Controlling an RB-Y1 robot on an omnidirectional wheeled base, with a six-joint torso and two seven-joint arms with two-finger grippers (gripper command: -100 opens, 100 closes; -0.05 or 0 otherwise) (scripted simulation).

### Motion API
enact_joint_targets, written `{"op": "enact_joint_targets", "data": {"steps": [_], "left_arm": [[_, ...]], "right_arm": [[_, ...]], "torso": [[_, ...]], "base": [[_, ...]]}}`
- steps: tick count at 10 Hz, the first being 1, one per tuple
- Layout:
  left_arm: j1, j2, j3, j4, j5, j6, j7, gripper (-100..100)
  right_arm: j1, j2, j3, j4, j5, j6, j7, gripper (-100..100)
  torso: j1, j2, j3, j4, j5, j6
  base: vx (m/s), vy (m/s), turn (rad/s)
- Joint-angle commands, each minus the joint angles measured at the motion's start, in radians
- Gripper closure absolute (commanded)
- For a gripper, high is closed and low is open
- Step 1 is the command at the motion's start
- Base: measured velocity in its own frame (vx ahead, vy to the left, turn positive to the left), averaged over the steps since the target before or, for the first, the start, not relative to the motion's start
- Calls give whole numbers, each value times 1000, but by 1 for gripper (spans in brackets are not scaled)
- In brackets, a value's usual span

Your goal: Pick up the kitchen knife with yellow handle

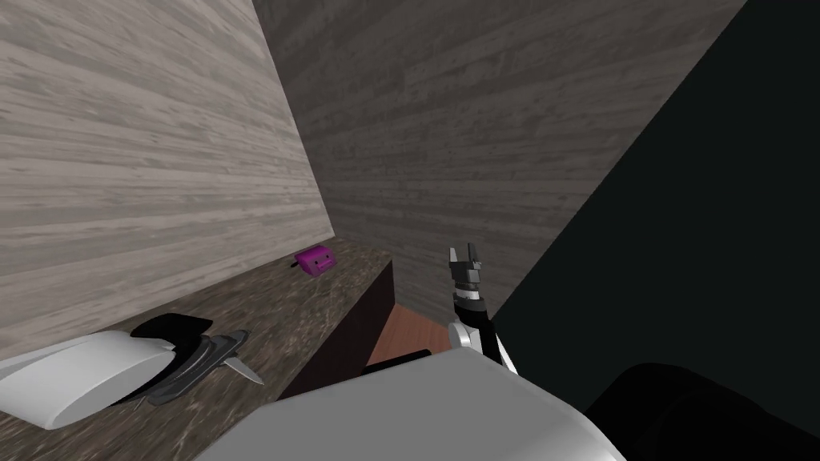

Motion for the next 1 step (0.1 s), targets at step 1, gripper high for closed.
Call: {"op": "enact_joint_targets", "data": {"steps": [1], "left_arm": [[0,0,0,0,0,0,0,0]], "right_arm": [[0,0,0,0,0,0,0,0]], "torso": [[0,0,0,0,0,0]], "base": [[0,0,0]]}}
